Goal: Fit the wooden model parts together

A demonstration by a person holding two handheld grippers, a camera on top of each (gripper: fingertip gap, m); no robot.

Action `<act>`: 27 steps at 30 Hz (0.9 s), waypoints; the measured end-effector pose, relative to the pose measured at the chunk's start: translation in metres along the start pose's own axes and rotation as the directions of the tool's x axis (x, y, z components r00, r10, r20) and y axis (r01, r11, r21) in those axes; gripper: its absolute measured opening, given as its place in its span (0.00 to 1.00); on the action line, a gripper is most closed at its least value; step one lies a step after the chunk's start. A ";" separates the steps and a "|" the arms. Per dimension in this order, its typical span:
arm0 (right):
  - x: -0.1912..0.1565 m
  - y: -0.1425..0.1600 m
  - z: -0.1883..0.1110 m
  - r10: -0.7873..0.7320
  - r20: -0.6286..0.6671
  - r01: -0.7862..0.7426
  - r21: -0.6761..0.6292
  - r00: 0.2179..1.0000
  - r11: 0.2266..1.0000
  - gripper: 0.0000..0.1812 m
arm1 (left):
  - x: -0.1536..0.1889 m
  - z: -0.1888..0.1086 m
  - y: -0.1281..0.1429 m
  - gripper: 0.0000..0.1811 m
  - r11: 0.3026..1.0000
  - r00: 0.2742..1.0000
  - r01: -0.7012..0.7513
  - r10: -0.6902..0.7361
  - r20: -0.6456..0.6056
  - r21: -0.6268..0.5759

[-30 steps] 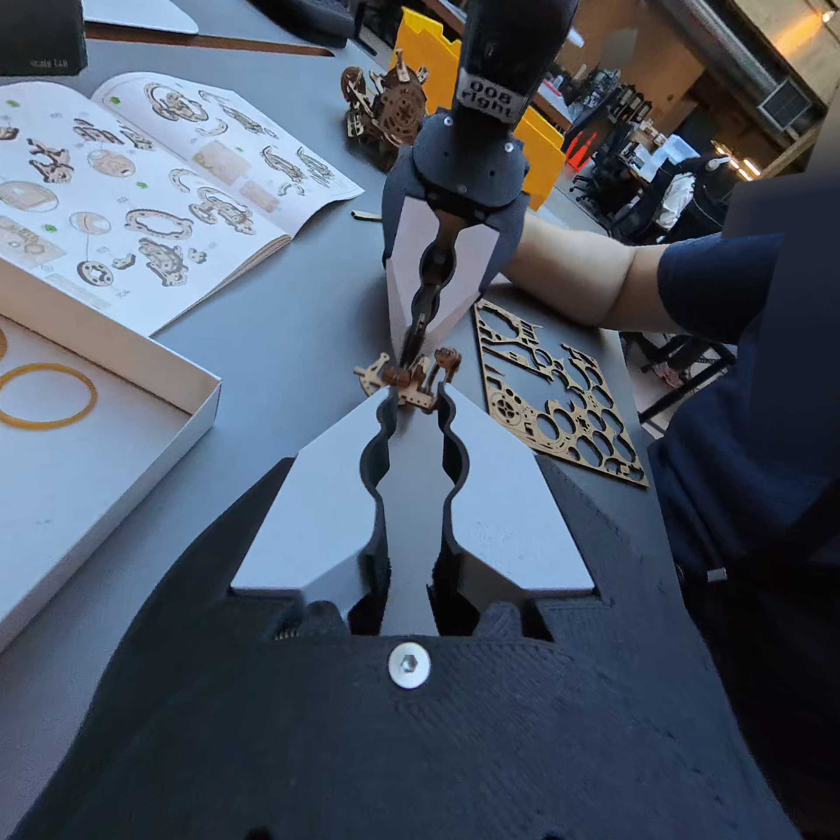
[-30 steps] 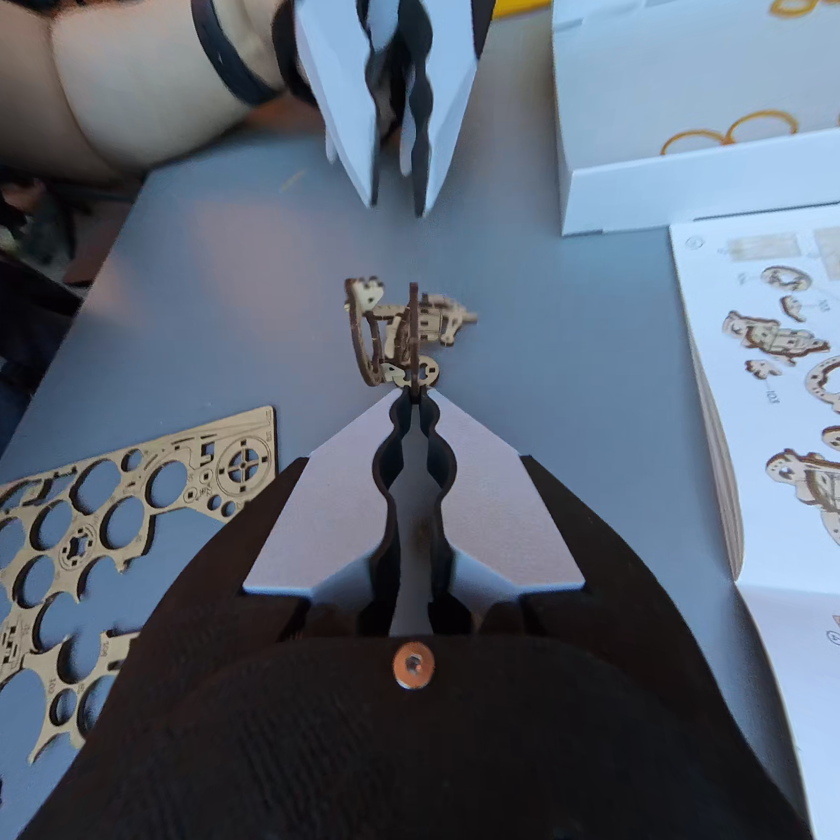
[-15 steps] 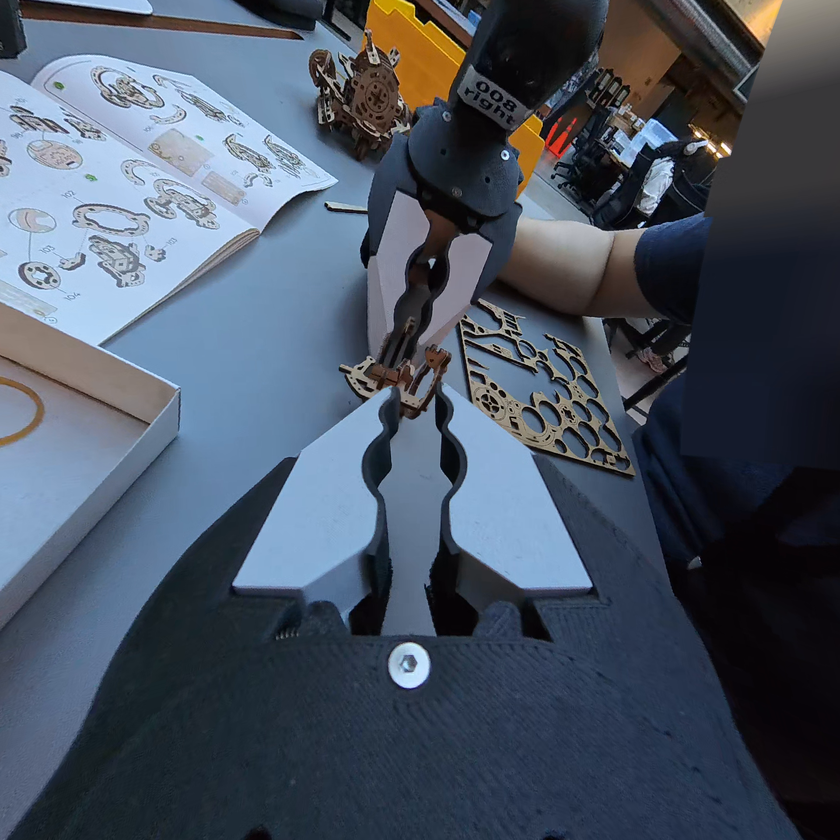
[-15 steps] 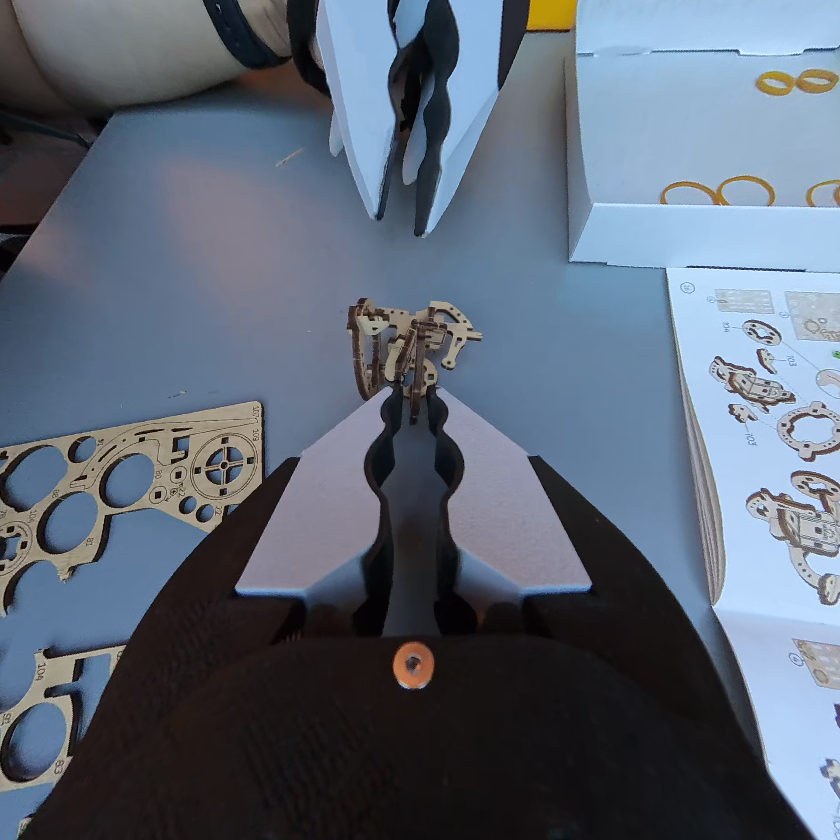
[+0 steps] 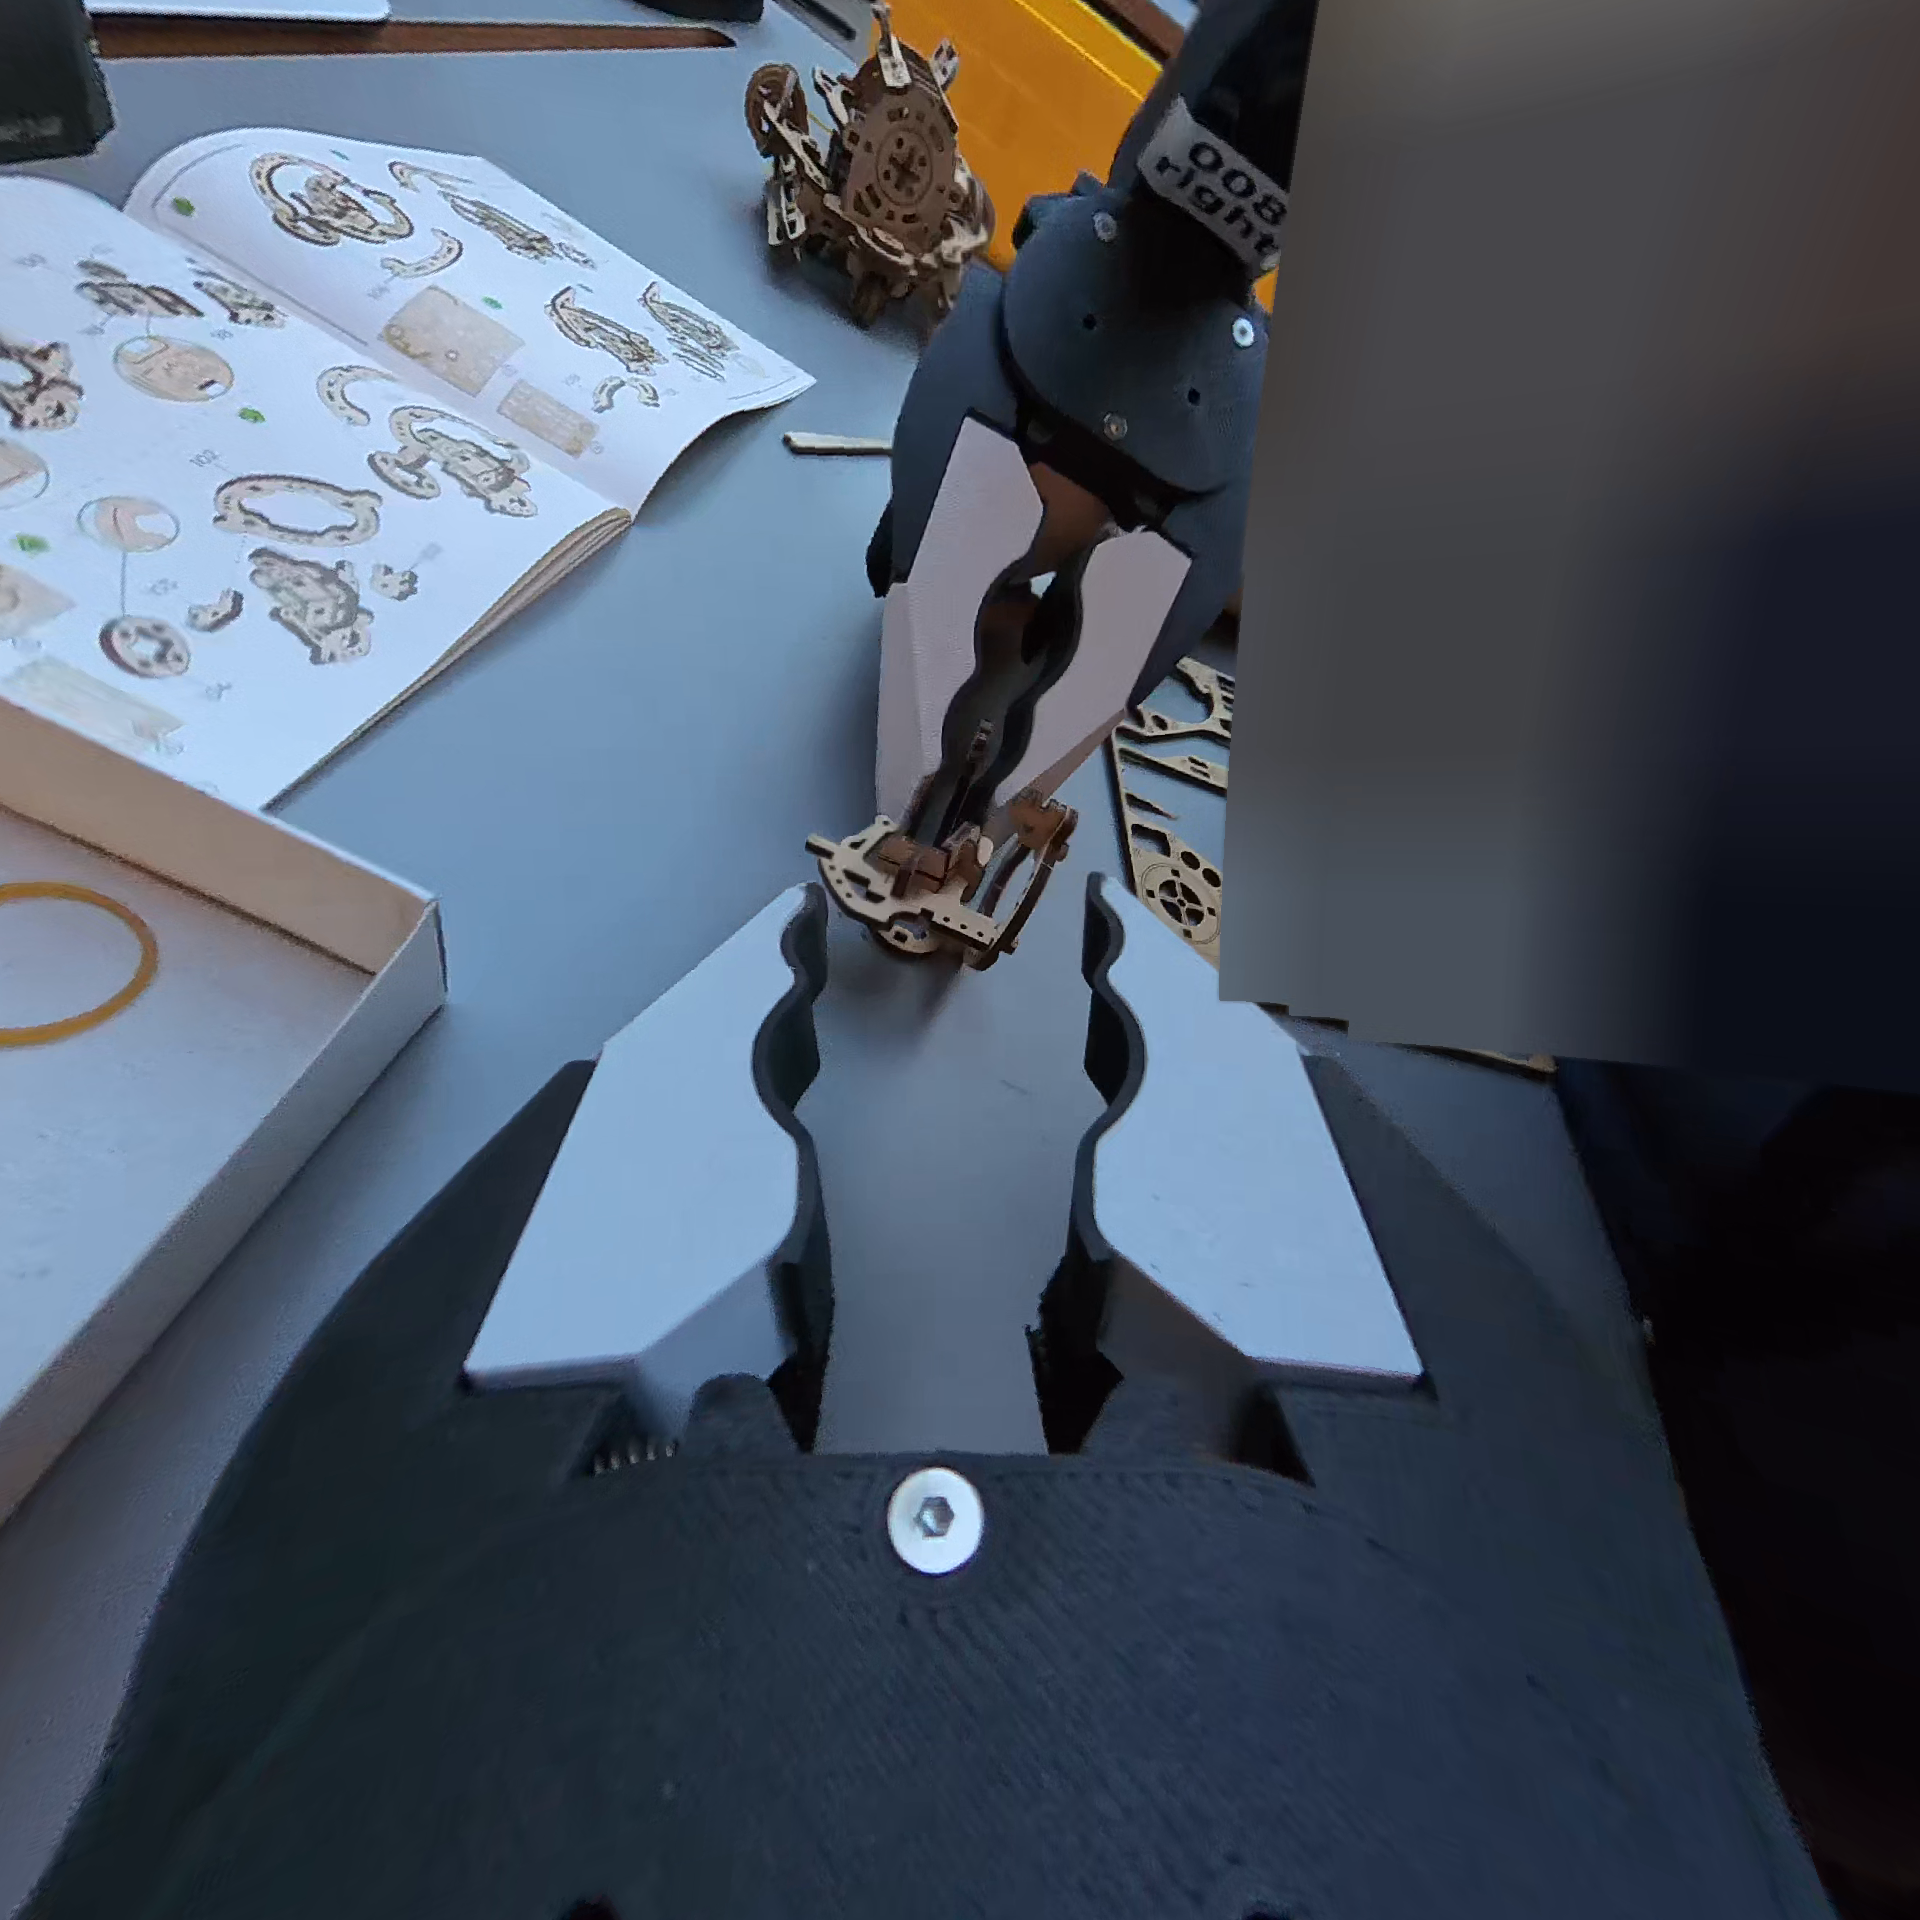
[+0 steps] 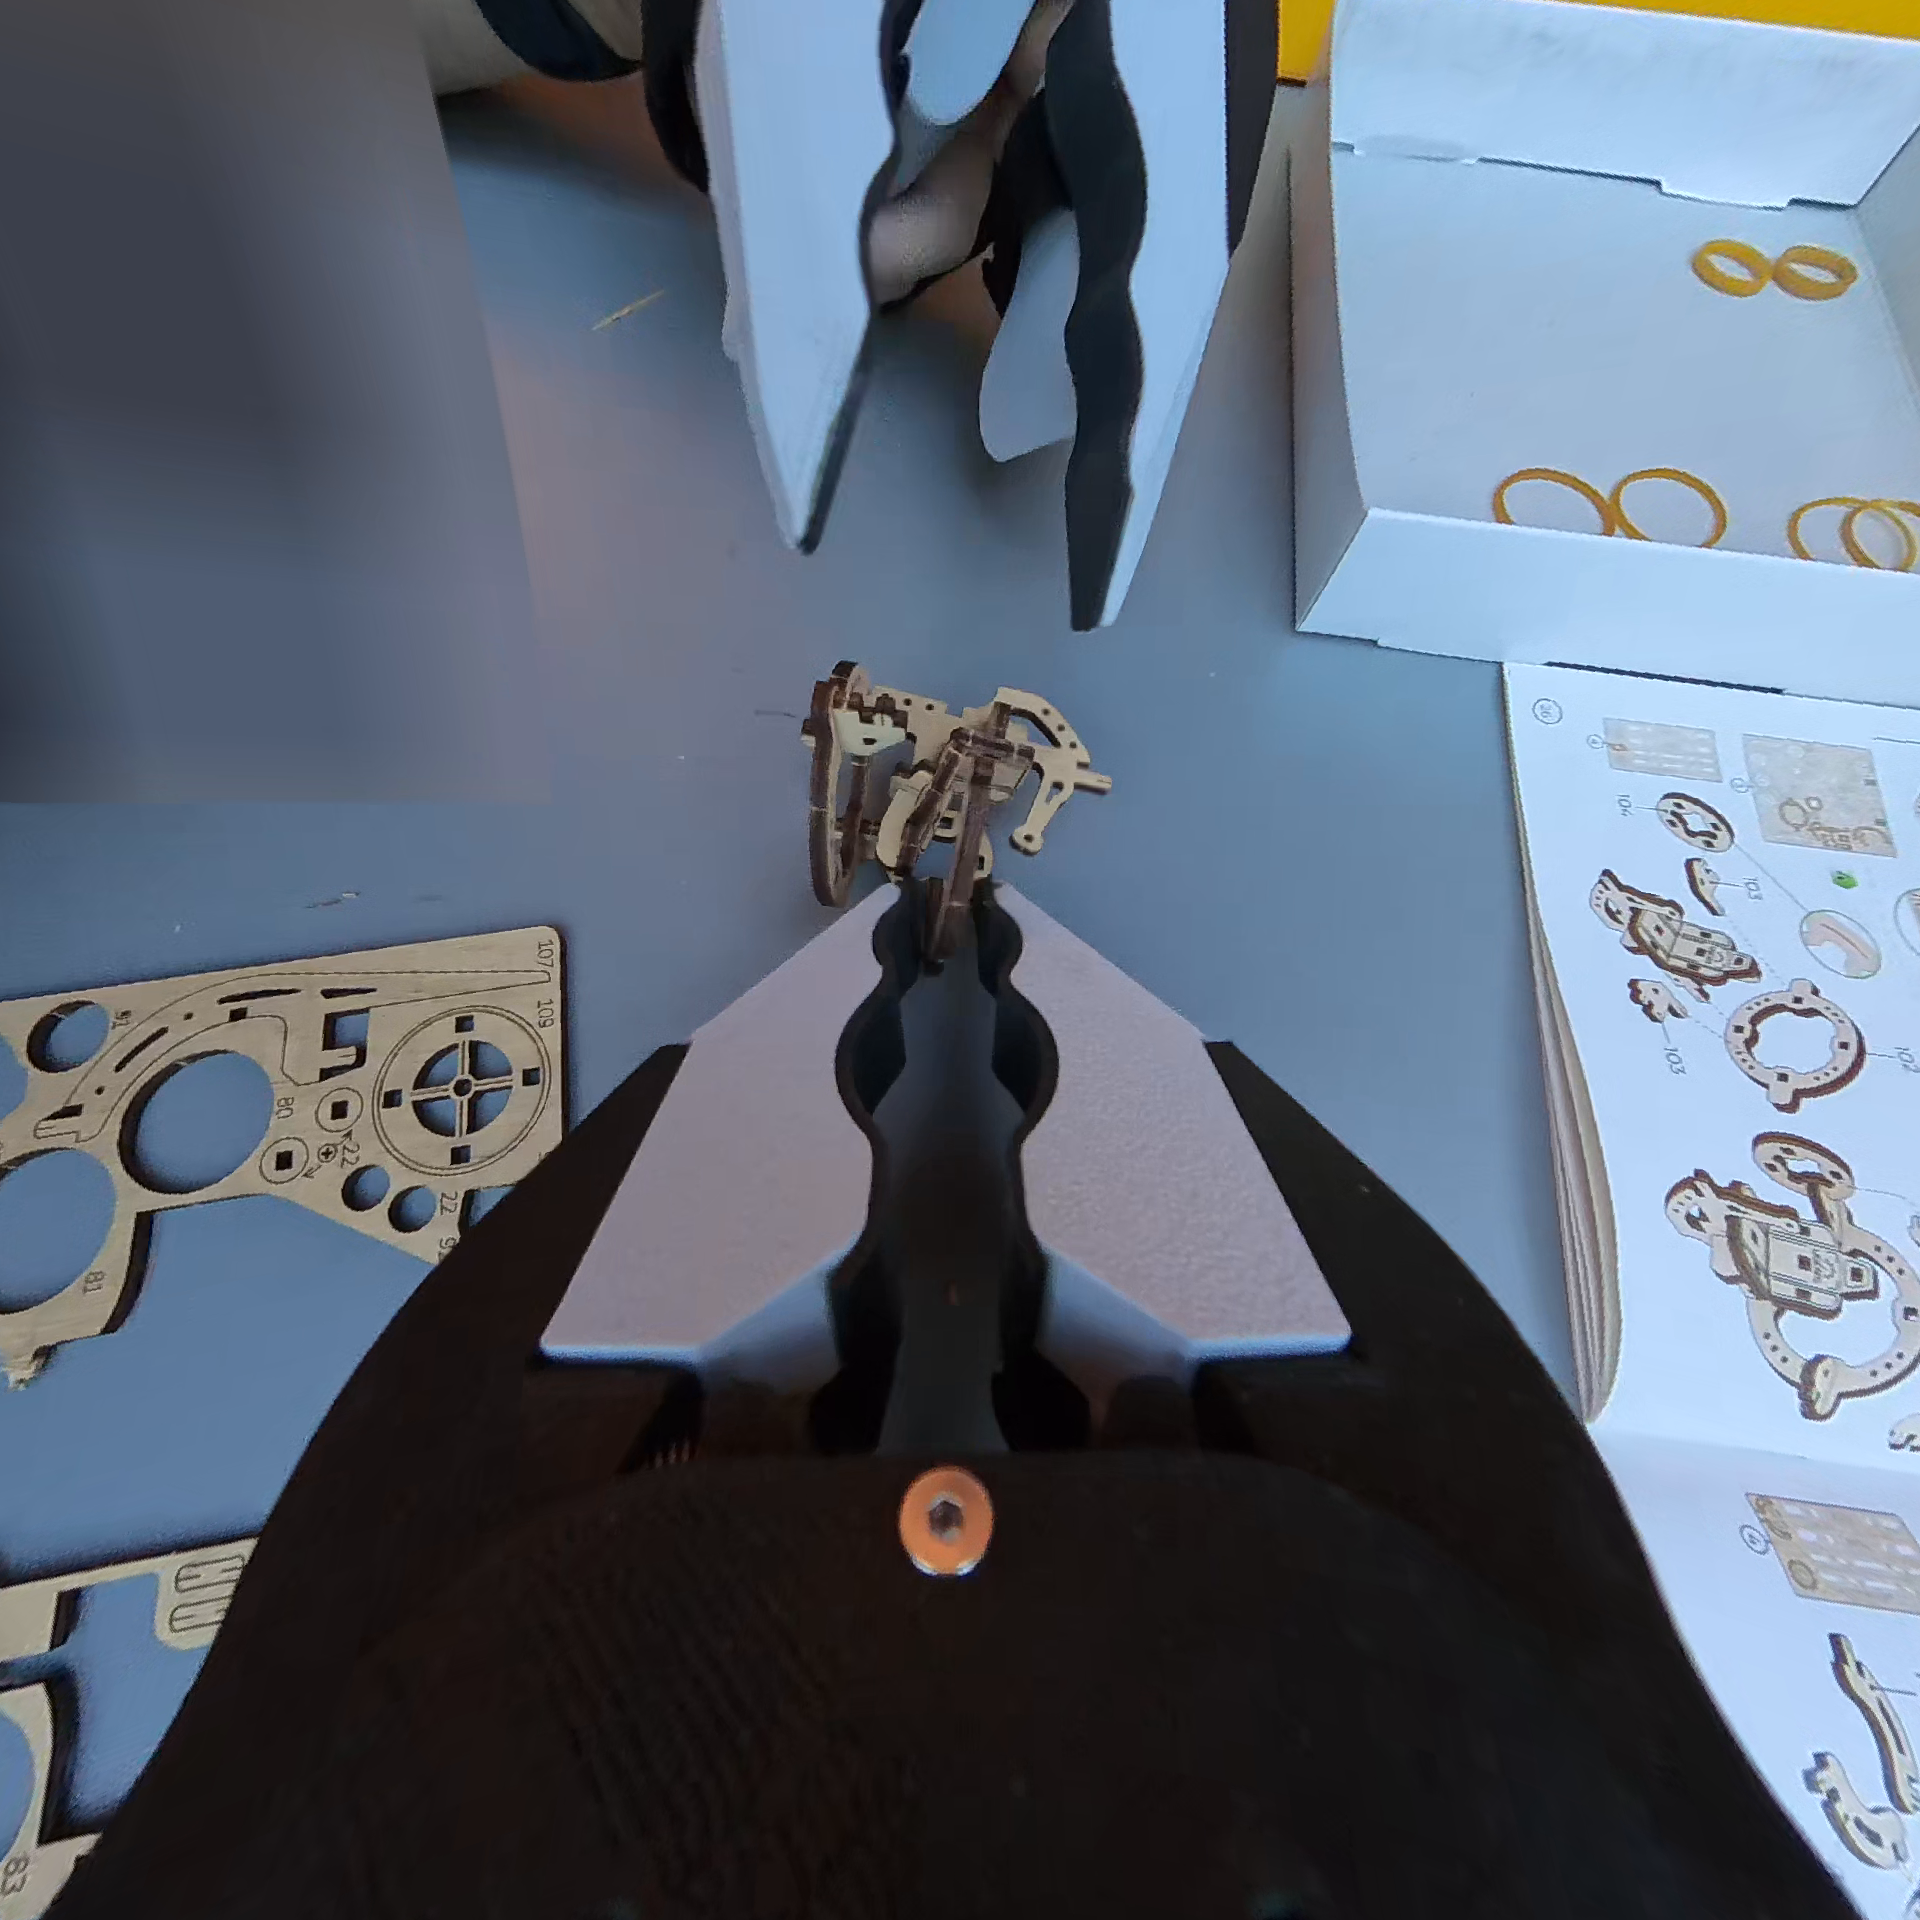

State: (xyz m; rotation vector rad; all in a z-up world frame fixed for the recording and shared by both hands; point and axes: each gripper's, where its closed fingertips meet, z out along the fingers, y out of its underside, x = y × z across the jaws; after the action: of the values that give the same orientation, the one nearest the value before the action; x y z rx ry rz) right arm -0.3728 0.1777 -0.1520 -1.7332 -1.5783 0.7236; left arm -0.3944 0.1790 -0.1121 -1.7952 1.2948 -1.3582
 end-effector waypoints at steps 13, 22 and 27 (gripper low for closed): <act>-0.003 -0.007 0.003 0.038 0.041 -0.039 0.024 0.998 0.999 0.06 | -0.002 0.015 0.011 0.24 0.991 0.990 -0.099 0.108 0.095 -0.094; -0.007 -0.006 0.003 -0.020 0.030 0.020 0.017 0.999 1.000 0.01 | 0.002 0.012 0.005 0.27 0.989 0.985 -0.130 0.136 0.102 -0.066; -0.008 -0.006 0.004 -0.040 0.029 0.040 0.016 0.999 0.999 0.01 | 0.002 0.014 0.009 0.32 0.989 0.988 -0.125 0.132 0.083 -0.080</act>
State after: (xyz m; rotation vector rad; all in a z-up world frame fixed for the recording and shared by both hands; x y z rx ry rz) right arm -0.3801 0.1702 -0.1501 -1.6821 -1.6185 0.7429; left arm -0.3842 0.1713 -0.1237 -1.7667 1.4045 -1.1625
